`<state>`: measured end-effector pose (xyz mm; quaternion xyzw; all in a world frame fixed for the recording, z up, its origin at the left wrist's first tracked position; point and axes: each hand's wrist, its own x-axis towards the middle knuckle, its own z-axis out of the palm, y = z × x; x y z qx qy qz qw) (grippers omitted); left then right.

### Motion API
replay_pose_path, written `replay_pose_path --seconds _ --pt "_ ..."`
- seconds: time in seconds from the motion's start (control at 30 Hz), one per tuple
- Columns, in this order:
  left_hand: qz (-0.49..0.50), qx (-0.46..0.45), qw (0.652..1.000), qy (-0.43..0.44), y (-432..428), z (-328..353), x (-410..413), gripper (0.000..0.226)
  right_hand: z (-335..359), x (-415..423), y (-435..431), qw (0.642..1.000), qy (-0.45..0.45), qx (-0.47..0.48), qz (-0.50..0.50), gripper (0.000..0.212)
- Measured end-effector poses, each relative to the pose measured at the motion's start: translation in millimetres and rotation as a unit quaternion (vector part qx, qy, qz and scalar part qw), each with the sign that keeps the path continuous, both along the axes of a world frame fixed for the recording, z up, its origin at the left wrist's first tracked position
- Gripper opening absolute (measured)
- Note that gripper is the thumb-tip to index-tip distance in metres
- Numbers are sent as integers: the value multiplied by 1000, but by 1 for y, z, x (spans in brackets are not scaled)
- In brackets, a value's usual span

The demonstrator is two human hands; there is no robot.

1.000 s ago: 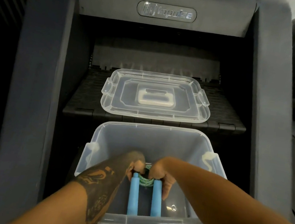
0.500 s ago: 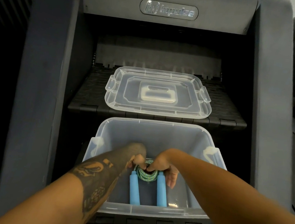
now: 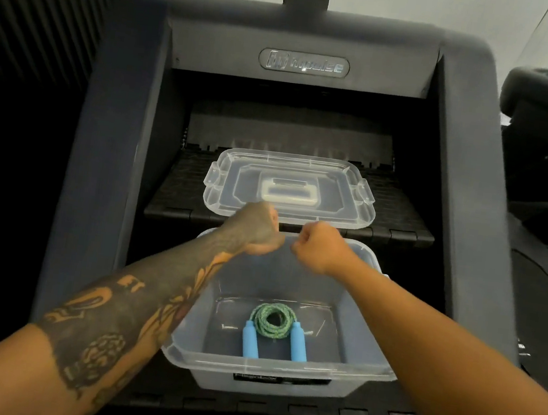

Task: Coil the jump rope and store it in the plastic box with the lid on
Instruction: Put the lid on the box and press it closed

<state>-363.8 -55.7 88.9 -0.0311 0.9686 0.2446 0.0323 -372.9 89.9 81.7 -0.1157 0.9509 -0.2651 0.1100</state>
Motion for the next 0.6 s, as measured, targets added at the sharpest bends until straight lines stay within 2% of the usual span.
replay_pose_path --seconds 0.07,0.13,0.2,0.23,0.3,0.37,0.47,0.6 --pt "85 59 989 109 -8 14 -4 4 15 -9 5 996 61 -52 -45 16" --pt "149 109 963 198 -21 23 -15 6 23 -23 8 988 90 -88 -87 15" --pt "198 144 940 240 -34 29 -26 6 27 -40 11 981 109 -96 -127 19" --pt "218 151 933 244 -42 31 -32 12 29 -49 12 977 115 -96 -149 28" --pt "260 149 927 225 -54 32 -40 25 28 -64 14 972 115 -78 -186 48" --pt "285 142 927 197 -63 29 -45 36 25 -78 15 970 108 -52 -212 58" --pt "303 135 931 153 -71 21 -56 43 20 -97 17 965 87 -25 -245 58" --pt "349 195 914 69 -74 17 -66 46 15 -117 24 953 26 -18 -302 65"
